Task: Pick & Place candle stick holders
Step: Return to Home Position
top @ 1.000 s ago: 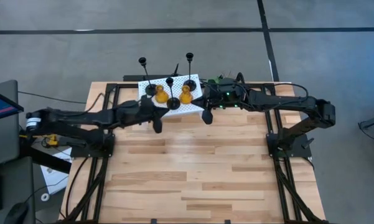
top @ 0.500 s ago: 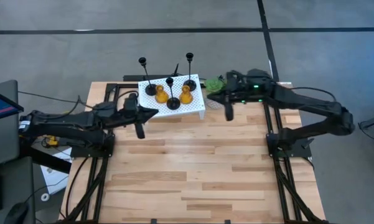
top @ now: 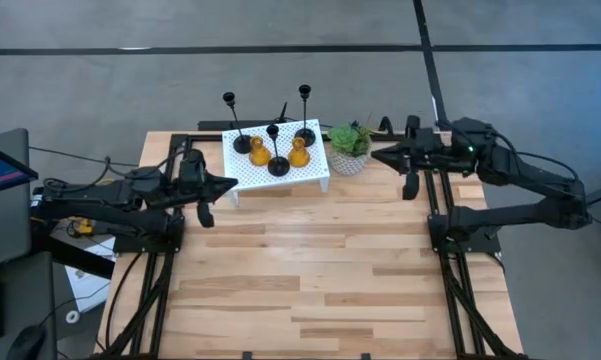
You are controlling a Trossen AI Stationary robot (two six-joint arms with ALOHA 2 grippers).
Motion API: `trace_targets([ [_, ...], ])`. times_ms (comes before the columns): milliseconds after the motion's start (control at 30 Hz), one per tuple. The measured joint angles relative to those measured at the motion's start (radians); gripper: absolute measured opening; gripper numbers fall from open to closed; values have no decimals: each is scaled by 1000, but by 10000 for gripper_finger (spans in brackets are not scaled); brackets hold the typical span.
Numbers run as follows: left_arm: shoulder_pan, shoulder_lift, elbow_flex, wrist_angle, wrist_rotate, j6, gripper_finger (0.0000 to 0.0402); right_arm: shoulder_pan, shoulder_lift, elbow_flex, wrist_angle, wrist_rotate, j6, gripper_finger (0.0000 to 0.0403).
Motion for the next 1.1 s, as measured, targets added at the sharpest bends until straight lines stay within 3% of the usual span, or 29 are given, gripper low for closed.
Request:
trace_targets([
  [433, -2, 14, 0, -2, -14, 4, 5, 102, -364, -305, 122, 58, 142, 0],
  [833, -2, 14, 0, -6, -18, 4, 6, 222, -655, -500, 131, 230, 134, 0],
  [1100, -2, 14, 0, -9, -20, 31, 6, 272, -747, -708, 283, 147, 123, 0],
])
